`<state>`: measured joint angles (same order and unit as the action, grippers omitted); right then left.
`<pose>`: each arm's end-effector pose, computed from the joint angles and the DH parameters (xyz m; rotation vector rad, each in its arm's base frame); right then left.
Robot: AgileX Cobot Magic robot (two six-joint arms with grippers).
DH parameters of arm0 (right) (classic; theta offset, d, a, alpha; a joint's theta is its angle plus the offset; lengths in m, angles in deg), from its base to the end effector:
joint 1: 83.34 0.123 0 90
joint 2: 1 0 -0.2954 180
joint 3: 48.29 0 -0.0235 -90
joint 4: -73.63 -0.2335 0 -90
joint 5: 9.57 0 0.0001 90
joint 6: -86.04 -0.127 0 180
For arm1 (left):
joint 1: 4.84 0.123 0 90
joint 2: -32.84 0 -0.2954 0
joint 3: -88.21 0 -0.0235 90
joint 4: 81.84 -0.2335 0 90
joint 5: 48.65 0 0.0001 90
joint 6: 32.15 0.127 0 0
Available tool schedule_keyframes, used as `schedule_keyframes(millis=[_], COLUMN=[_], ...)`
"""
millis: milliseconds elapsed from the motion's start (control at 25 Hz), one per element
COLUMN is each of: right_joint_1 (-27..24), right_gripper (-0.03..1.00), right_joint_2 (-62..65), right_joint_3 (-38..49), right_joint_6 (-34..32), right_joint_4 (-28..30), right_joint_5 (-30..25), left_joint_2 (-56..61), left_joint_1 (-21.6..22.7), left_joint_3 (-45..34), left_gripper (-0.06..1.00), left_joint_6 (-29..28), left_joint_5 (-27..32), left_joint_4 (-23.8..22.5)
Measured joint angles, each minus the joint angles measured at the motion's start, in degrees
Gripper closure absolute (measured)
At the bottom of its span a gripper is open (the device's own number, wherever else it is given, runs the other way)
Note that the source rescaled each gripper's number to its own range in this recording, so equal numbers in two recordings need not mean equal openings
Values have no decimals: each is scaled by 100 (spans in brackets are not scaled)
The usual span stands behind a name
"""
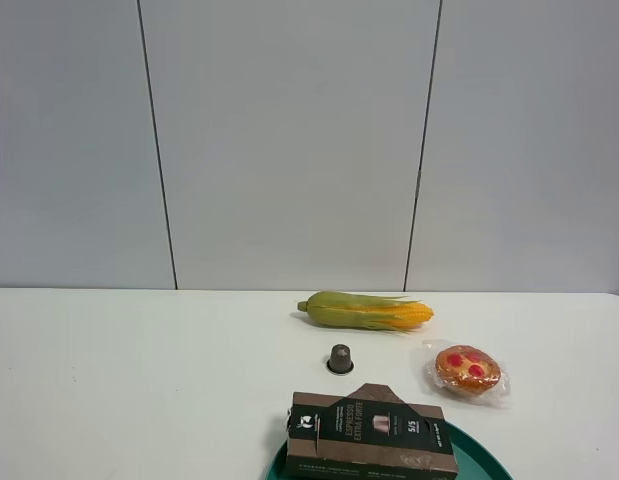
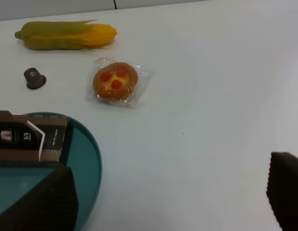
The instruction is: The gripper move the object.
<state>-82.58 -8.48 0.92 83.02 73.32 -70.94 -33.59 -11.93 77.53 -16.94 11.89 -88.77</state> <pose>0.0014 0.0006 0.2495 0.0404 2.0605 0.0473 0.1898 -0.0102 0.3756 0.4871 2.3550 0.2201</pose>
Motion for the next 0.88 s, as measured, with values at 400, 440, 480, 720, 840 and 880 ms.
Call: schedule_keyframes(millis=[400,440,480,720,840,880], right_joint_1=[0,0,0,0,0,0], right_gripper=[-3,-3,-3,-3,-3,-3], right_joint_2=[0,0,0,0,0,0], right_joint_3=[0,0,0,0,0,0], right_joint_6=[0,0,0,0,0,0], right_joint_4=[0,0,0,31,0,31], right_joint_5=[0,0,0,0,0,0], left_joint_2=[2927,3156,3363,4394,4971,5179], left_joint_1=[1161,1168,1168,1168,1168,1168], left_joint_3=[-1559,-1617,-1652,-2016,-2412,-2537], left_gripper=[25,25,25,25,25,25], left_joint_6=[-352,-377,-398,-676,-856,-902], left_joint_5=[345,440,553,909,909,917], left_joint_4=[815,856,893,930,940,953])
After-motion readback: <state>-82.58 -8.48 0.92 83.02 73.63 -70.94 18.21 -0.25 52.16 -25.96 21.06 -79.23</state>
